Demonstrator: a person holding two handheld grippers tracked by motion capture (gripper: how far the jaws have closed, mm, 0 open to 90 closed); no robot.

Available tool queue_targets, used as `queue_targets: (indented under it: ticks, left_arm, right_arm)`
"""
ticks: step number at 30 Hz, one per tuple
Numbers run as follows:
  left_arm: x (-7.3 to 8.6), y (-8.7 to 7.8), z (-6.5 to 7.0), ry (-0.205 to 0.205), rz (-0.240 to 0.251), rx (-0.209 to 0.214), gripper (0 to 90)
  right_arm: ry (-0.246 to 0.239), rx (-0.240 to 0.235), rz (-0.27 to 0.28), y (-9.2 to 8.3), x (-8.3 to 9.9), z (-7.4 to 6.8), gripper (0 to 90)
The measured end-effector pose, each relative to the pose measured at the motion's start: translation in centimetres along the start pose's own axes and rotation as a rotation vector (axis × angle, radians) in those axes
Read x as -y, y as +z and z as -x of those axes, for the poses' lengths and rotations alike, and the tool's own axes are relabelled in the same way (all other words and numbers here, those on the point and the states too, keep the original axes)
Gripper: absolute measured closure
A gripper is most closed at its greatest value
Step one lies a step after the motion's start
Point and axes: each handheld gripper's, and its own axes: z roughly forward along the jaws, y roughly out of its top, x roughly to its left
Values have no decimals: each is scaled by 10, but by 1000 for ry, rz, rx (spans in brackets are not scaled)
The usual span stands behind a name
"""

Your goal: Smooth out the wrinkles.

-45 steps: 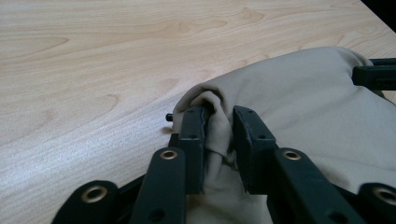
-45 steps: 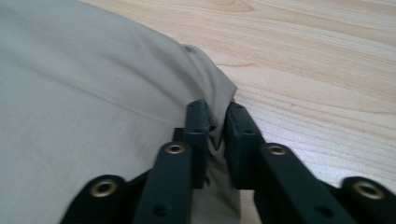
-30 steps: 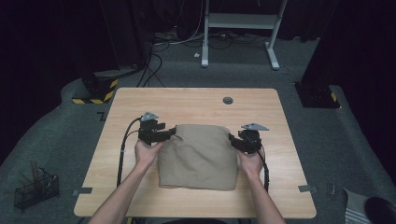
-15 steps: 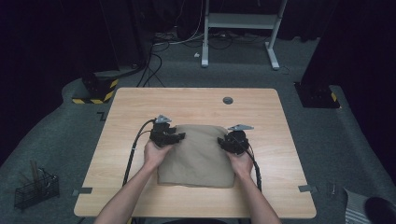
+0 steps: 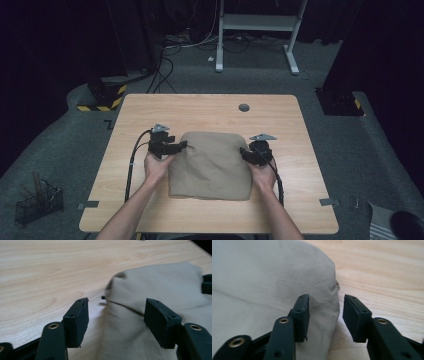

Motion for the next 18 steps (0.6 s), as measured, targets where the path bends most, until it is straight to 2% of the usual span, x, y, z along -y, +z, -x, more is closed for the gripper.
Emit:
queue_targets:
  ticks: [3,4,5,6,7,10,11,12,14,18]
  left_arm:
    - [5,-5,23,81,1,29,336]
    - [5,-5,23,81,1,29,335]
    - [10,0,33,122,-17,25,335]
    - [10,0,33,122,-17,25,335]
    - [15,8,35,146,-56,10,335]
    - [24,24,28,126,-134,-14,338]
    - [26,28,23,99,-158,-16,335]
    - [27,29,19,91,-169,-20,332]
    - [28,30,15,73,-173,-21,315]
    - [30,20,14,64,-143,-29,307]
  right_arm:
    - [-27,-38,51,-17,1,-12,536]
    - [-27,-38,51,-17,1,-12,536]
    - [-51,-60,61,-24,6,-23,533]
    - [-51,-60,61,-24,6,-23,533]
    - [-81,-66,58,-25,11,-29,530]
    - [-110,-40,-4,-18,20,-30,527]
    - [-102,-29,-28,-15,23,-27,525]
    - [-81,-28,-40,-11,27,-21,524]
    - [-53,-33,-43,-10,30,-15,517]
    - [-54,-8,-32,-14,30,-13,505]
